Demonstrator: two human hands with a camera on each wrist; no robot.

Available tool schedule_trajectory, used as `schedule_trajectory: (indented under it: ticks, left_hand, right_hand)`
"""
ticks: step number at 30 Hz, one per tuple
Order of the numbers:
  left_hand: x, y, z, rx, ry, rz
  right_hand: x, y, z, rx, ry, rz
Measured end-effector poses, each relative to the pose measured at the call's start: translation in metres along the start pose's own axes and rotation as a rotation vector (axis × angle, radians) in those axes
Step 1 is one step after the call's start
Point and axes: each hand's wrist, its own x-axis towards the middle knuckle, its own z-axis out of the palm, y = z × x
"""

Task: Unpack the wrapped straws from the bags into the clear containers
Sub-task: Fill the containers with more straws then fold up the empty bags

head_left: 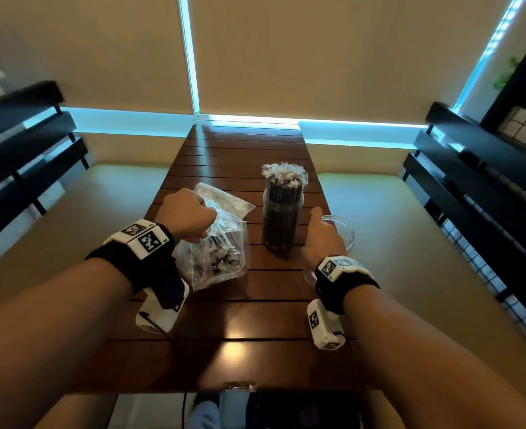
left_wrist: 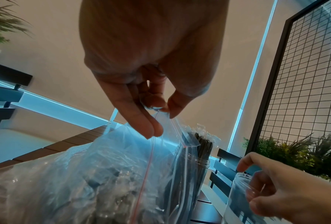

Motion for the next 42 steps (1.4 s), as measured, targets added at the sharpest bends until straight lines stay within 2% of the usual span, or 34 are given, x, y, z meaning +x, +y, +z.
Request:
schedule_trajectory:
  ticks: [6,8,9,11,13,14,15,17,19,22,28,31,35,39,42]
  left_hand:
    - [-0.010,-0.002,0.002,-0.052,-0.009,-0.027]
    - [-0.012,-0.004,0.003,-0.057,-0.008,-0.029]
    - [-0.013,-0.004,0.003,-0.061,-0.004,-0.032]
    - [-0.013,-0.006,0.001,-0.066,0.006,-0.037]
    - [-0.013,-0.007,0.000,-0.049,0.013,-0.025]
    - [-0.012,-0.007,-0.001,-0.028,0.009,-0.015]
    - [-0.012,-0.008,-0.002,0.001,0.001,-0.001]
    - [-0.012,-0.008,-0.003,0.080,-0.012,0.043]
    - [-0.010,-0.009,-0.006,0.204,-0.007,0.105]
    - [-0.007,-0.009,-0.013,0.336,-0.001,0.175]
    - [-0.003,-0.017,-0.020,0.292,-0.037,0.214]
    - [0.000,-0.025,-0.022,0.293,-0.043,0.214]
    - [0.006,-0.036,-0.023,0.316,-0.050,0.200]
    - [0.011,-0.047,-0.011,0.490,-0.052,0.274]
    - [0.018,-0.067,0.013,0.627,-0.137,0.202]
  right_hand:
    - [-0.017,-0.025,0.013,0.077,-0.085,-0.265]
    - [-0.018,-0.031,0.015,0.068,-0.118,-0.313]
    - [-0.018,-0.032,0.014,0.040,-0.091,-0.334]
    - [-0.021,-0.035,0.014,0.005,0.114,-0.406]
    - [-0.032,-0.044,0.014,0.127,0.291,-0.544]
    - [-0.039,-0.054,0.015,0.175,0.274,-0.625]
    - [-0.044,-0.064,0.019,0.188,0.166,-0.668]
    - [-0.048,-0.087,0.031,0.135,-0.097,-0.641]
    - [-0.037,-0.107,0.051,0.110,-0.219,-0.536]
    - [-0.019,-0.123,0.073,0.065,-0.173,-0.454]
    - [0.003,-0.138,0.090,0.092,-0.249,-0.287]
    - [0.004,-0.138,0.095,0.077,-0.278,-0.271]
    - [0.004,-0.135,0.101,0.062,-0.203,-0.262]
    - [0.003,-0.139,0.100,0.010,-0.220,-0.282]
    - [0.005,-0.141,0.103,-0.017,-0.308,-0.341]
